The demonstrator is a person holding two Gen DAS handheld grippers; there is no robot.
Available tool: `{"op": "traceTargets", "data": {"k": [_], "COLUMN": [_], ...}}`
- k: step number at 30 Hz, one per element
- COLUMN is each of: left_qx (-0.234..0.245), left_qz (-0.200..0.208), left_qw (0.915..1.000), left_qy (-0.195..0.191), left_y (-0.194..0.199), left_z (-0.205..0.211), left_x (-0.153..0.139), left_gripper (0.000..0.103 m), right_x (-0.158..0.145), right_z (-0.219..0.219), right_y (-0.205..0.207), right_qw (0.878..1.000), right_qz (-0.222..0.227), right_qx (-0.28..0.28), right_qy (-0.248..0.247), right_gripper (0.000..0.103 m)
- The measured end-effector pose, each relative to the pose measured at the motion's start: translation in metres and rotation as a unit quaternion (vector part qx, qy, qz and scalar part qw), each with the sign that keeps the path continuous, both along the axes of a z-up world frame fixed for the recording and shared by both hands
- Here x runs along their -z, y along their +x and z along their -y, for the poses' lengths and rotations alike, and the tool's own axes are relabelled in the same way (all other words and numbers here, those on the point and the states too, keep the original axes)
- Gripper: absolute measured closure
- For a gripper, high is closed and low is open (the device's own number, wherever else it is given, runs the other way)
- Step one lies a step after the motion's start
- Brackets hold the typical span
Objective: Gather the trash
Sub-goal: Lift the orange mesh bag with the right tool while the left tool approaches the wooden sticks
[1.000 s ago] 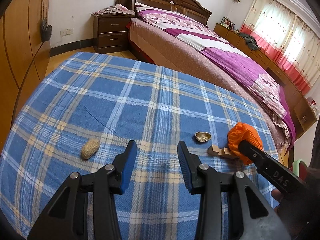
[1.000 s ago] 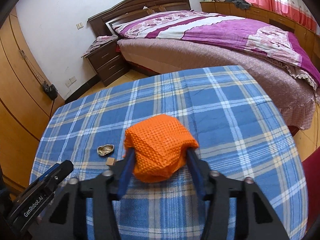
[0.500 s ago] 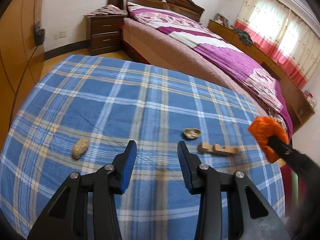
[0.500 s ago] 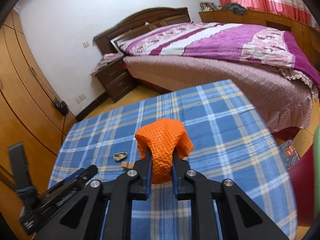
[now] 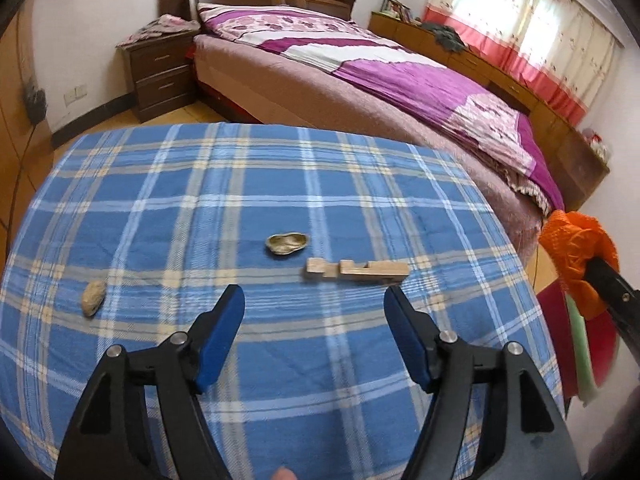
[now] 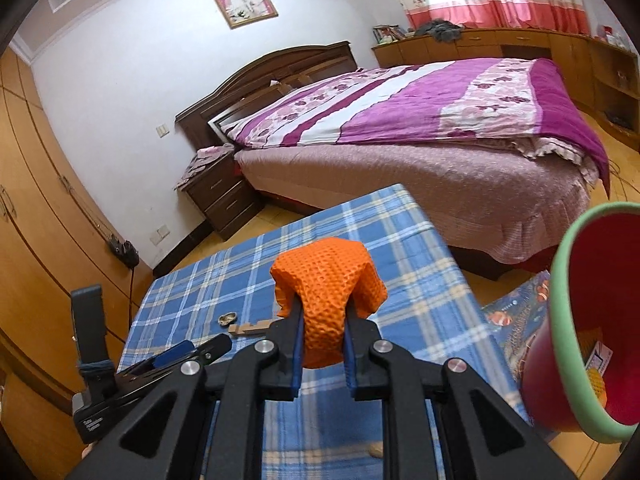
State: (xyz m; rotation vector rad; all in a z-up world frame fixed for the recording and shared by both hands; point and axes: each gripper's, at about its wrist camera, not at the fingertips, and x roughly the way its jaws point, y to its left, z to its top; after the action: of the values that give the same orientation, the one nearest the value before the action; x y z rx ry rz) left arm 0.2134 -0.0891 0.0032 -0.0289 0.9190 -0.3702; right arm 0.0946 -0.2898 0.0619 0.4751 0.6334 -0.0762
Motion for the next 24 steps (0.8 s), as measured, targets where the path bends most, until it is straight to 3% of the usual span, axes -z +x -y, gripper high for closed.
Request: {"op": "traceTargets", "data": {"k": [8,16,24], "left_qx": [0.040,0.040,0.044], "left_qz": [0.011,0.004,0.016], "left_qw": [0.9980,0.9971,0.9921], "left_qy": [0.048,0.065,0.117], "left_y": [0.009,0.020,0.021], "left_z": [0.038,0.055,0.070], "left_x": [0.007,0.018,0.021], "left_gripper": [0.028,0.027,0.027], "right_x": [0.005,0.011,0.014], "right_z": [0.021,0.038,0.046], "right_y": [-0.016,-0.025,-0.030], "right_qw": [1.000,0.999,0.998], "right_qz": [0.004,0.005,0.005], "right_qx": [0.017,0.034,0.039], "right_qy": [0.022,0.037,0.046], "right_gripper": [0.085,0.085,0.085]}}
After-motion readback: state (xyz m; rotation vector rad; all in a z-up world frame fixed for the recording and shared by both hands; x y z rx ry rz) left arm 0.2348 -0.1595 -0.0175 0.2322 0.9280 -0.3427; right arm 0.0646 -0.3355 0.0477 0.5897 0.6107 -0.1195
